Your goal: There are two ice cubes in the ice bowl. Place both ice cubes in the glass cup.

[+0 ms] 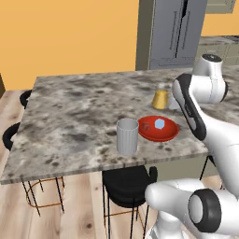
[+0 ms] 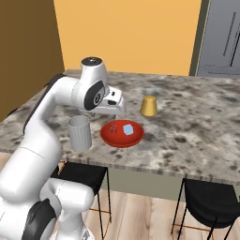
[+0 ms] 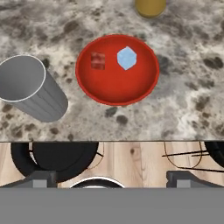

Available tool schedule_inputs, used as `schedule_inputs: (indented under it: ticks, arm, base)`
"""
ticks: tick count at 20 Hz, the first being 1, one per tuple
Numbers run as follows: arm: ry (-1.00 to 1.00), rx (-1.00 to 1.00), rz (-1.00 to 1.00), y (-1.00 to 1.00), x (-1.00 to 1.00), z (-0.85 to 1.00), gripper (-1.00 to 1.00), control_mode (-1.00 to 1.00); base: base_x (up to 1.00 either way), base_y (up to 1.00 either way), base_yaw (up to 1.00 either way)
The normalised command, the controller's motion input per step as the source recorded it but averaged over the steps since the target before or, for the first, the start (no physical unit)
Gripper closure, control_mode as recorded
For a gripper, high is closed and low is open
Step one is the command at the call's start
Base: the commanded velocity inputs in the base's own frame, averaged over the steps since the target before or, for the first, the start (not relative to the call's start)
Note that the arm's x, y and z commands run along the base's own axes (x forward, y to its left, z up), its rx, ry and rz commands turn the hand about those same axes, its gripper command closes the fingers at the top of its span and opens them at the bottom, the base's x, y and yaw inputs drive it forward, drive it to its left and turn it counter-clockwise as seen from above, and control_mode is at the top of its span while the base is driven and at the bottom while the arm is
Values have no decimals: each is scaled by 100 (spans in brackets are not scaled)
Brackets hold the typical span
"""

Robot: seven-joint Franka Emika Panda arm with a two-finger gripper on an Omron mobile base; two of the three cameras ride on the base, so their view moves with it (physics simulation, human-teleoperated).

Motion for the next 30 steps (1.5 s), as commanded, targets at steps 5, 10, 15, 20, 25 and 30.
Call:
schedule_inputs:
  ticks: [5, 10, 15, 20, 25, 30]
  arm:
    - [8, 2, -20, -11, 63, -37, -100, -100]
    - [7, 11, -31, -14, 61, -48, -100, -100]
    - [0, 13, -27, -8, 58, -46, -100, -100]
    - [5, 0, -24, 0, 70, -44, -100, -100]
    - [3, 0, -15, 0, 59, -44, -100, -100]
    - [4, 0, -3, -10, 15, -41, -100, -100]
  base:
    - [0, 0, 0]
    - [0, 0, 0]
    - [0, 0, 0]
    - [0, 0, 0]
    - [0, 0, 0]
    - [0, 0, 0]
